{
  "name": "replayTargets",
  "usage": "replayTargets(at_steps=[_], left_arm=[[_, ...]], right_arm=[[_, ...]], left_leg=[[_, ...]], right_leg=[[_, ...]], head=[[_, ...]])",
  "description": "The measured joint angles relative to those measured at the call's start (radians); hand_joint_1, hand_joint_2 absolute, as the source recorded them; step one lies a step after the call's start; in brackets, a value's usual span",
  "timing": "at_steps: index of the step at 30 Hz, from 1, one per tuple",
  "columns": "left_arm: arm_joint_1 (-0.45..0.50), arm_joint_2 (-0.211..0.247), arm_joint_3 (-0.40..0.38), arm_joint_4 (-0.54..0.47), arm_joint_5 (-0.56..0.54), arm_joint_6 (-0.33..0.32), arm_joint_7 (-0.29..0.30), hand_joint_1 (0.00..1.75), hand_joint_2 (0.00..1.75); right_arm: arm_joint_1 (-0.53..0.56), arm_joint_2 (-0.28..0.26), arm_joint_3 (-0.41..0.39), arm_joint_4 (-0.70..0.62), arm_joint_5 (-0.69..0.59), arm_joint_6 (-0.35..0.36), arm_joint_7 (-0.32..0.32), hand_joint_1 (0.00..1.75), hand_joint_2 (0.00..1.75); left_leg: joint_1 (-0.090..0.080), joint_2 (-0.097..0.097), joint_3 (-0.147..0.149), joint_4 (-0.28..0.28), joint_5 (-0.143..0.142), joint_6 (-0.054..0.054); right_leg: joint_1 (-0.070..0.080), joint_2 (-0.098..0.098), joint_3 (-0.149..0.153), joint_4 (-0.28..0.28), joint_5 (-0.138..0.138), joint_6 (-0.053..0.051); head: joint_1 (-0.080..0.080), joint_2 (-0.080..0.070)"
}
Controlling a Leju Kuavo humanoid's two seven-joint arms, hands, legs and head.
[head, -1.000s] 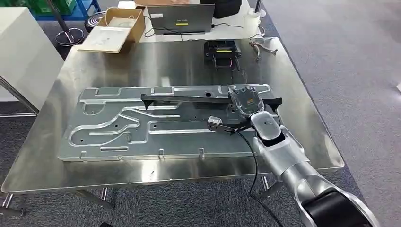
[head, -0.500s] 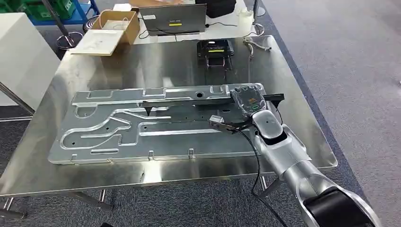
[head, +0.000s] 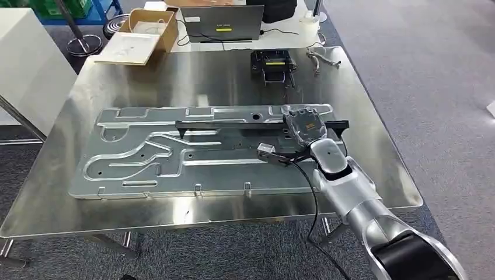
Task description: Take the parts from the cabinet and place them on the table.
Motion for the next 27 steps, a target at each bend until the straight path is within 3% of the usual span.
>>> replayTargets(at_steps=[1,2,5,7,8,9,11,12,13,14,16,17,18,21,22,23,24,26,27], left_arm=[[-0.001,0.0,0.0,0.0,0.0,0.0,0.0,0.0,1.75],[-0.002,0.0,0.0,0.0,0.0,0.0,0.0,0.0,1.75],[-0.003,0.001,0.0,0.0,0.0,0.001,0.0,0.0,1.75],[-0.003,0.003,0.0,0.0,-0.002,0.007,-0.003,0.0,1.75],[-0.004,0.005,0.0,0.0,-0.002,0.011,-0.005,0.0,1.75],[-0.004,0.008,0.0,0.0,-0.002,0.019,-0.007,0.0,1.75],[-0.003,0.018,0.0,0.0,-0.002,0.024,-0.011,0.0,1.75],[-0.003,0.02,0.0,0.0,-0.002,0.024,-0.013,0.0,1.75],[-0.003,0.024,0.0,0.0,-0.002,0.024,-0.014,0.0,1.75],[-0.004,0.027,0.0,0.0,-0.002,0.024,-0.015,0.0,1.75],[-0.007,0.037,0.0,0.0,-0.001,0.022,-0.015,0.0,1.75],[-0.009,0.043,0.001,0.0,0.0,0.02,-0.015,0.0,1.75],[-0.011,0.045,0.002,0.0,0.0,0.018,-0.016,0.0,1.75],[-0.008,0.054,0.005,0.0,0.001,0.015,-0.019,0.0,1.75],[-0.009,0.054,0.008,0.0,0.002,0.015,-0.02,0.0,1.75],[-0.009,0.055,0.01,0.0,0.002,0.015,-0.021,0.0,1.75],[-0.009,0.056,0.013,0.0,0.003,0.015,-0.021,0.0,1.75],[-0.008,0.056,0.017,0.0,0.006,0.013,-0.021,0.0,1.75],[-0.008,0.056,0.017,0.0,0.006,0.012,-0.021,0.0,1.75]], right_arm=[[-0.003,0.002,-0.001,0.003,0.0,0.0,-0.001,1.75,1.75],[-0.007,0.003,-0.002,0.005,0.0,0.0,-0.002,1.75,1.75],[-0.009,0.01,-0.003,0.012,-0.003,-0.005,-0.014,1.75,1.75],[-0.009,0.021,-0.002,0.015,-0.008,-0.011,-0.019,1.75,1.75],[-0.009,0.025,-0.003,0.016,-0.011,-0.013,-0.02,1.75,1.75],[-0.009,0.028,-0.003,0.018,-0.013,-0.015,-0.02,1.75,1.75],[-0.006,0.035,-0.003,0.018,-0.018,-0.014,-0.021,1.75,1.75],[-0.005,0.038,-0.002,0.018,-0.019,-0.013,-0.021,1.75,1.75],[-0.004,0.04,-0.002,0.018,-0.021,-0.013,-0.022,1.75,1.75],[-0.004,0.042,-0.002,0.018,-0.023,-0.012,-0.022,1.75,1.75],[-0.005,0.046,-0.003,0.018,-0.033,-0.006,-0.021,1.75,1.75],[-0.006,0.047,-0.003,0.018,-0.042,0.0,-0.019,1.75,1.75],[-0.009,0.048,-0.005,0.016,-0.056,0.008,-0.017,1.75,1.75],[-0.008,0.053,-0.012,0.005,-0.093,0.024,-0.016,1.75,1.75],[-0.008,0.053,-0.013,0.0,-0.099,0.024,-0.016,1.75,1.75],[-0.009,0.053,-0.015,-0.005,-0.103,0.024,-0.015,1.75,1.75],[-0.009,0.053,-0.016,-0.008,-0.106,0.024,-0.013,1.75,1.75],[-0.005,0.053,-0.019,-0.01,-0.11,0.024,-0.011,1.75,1.75],[-0.001,0.053,-0.019,-0.011,-0.11,0.024,-0.011,1.75,1.75]], left_leg=[[0.0,-0.001,0.0,0.003,-0.002,-0.003],[-0.004,-0.001,-0.002,0.005,-0.004,-0.008],[-0.006,-0.002,-0.003,0.002,-0.004,-0.027],[-0.002,-0.002,-0.006,0.009,-0.01,-0.038],[-0.002,-0.001,-0.016,0.037,-0.033,-0.043],[-0.001,-0.001,-0.044,0.1,-0.074,-0.045],[-0.001,-0.001,-0.113,0.255,-0.143,-0.052],[-0.001,-0.001,-0.136,0.302,-0.151,-0.054],[0.0,-0.001,-0.134,0.298,-0.134,-0.054],[0.001,-0.001,-0.11,0.248,-0.099,-0.054],[0.003,0.0,-0.027,0.078,-0.014,-0.049],[0.002,0.0,-0.003,0.022,-0.016,-0.044],[-0.004,-0.001,0.003,0.01,-0.018,-0.038],[-0.009,-0.002,0.001,0.01,-0.013,-0.022],[0.003,-0.001,0.005,-0.001,-0.004,-0.011],[0.001,0.001,0.005,-0.004,0.001,-0.005],[0.001,0.002,0.002,-0.003,0.005,0.001],[0.0,0.002,-0.004,-0.001,0.008,0.004],[0.0,0.002,-0.009,0.001,0.008,0.004]], right_leg=[[0.0,0.0,0.047,-0.091,0.036,-0.005],[0.004,0.0,0.066,-0.138,0.027,-0.011],[0.011,0.0,0.065,-0.138,0.03,-0.025],[0.003,-0.003,0.07,-0.151,0.041,-0.042],[0.003,-0.004,0.07,-0.152,0.041,-0.045],[0.004,-0.005,0.069,-0.152,0.04,-0.051],[0.006,-0.005,0.068,-0.151,0.04,-0.053],[0.006,-0.004,0.067,-0.149,0.04,-0.053],[0.006,-0.004,0.067,-0.148,0.039,-0.054],[0.006,-0.002,0.067,-0.145,0.038,-0.054],[0.006,0.0,0.068,-0.14,0.035,-0.05],[0.008,0.001,0.067,-0.138,0.033,-0.047],[0.013,0.004,0.063,-0.133,0.033,-0.041],[0.009,0.004,0.065,-0.143,0.04,-0.023],[0.012,0.003,0.061,-0.139,0.036,-0.016],[0.009,0.002,0.054,-0.118,0.017,-0.013],[0.008,0.002,0.032,-0.066,-0.023,-0.011],[0.006,0.002,-0.033,0.084,-0.105,-0.006],[0.005,0.002,-0.059,0.144,-0.123,-0.004]], head=[[0.0,0.0],[0.0,0.0],[0.0,0.0],[0.0,0.0],[0.0,0.0],[0.0,0.0],[0.0,0.0],[0.0,0.0],[0.0,0.0],[0.0,0.0],[0.0,0.0],[0.0,0.0],[0.0,0.0],[0.0,0.0],[0.0,0.0],[0.0,0.0],[0.0,0.0],[0.0,0.0],[0.0,0.0]])
